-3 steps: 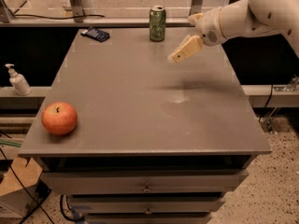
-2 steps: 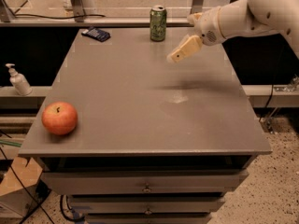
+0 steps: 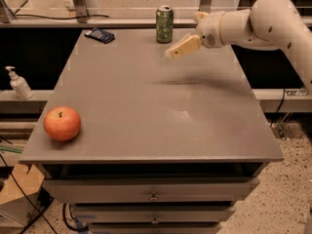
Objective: Move green can near apple
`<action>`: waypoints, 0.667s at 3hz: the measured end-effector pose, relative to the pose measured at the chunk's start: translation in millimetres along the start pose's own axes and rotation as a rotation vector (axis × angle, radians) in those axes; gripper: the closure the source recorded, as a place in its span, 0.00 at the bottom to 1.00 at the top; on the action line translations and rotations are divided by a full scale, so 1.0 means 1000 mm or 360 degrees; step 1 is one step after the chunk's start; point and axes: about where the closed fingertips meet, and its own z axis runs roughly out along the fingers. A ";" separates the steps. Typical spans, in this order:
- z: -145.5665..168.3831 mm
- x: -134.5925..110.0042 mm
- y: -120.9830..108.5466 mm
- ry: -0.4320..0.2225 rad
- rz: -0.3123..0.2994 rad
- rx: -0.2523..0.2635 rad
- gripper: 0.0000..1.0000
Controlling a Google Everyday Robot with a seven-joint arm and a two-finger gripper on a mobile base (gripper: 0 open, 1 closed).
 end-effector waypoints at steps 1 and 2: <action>0.021 -0.004 -0.019 -0.0137 0.0048 0.0057 0.00; 0.045 -0.006 -0.033 -0.0186 0.0081 0.0067 0.00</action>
Offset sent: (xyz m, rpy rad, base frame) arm 0.0821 0.0288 -0.0031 0.1627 -0.0414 -0.0431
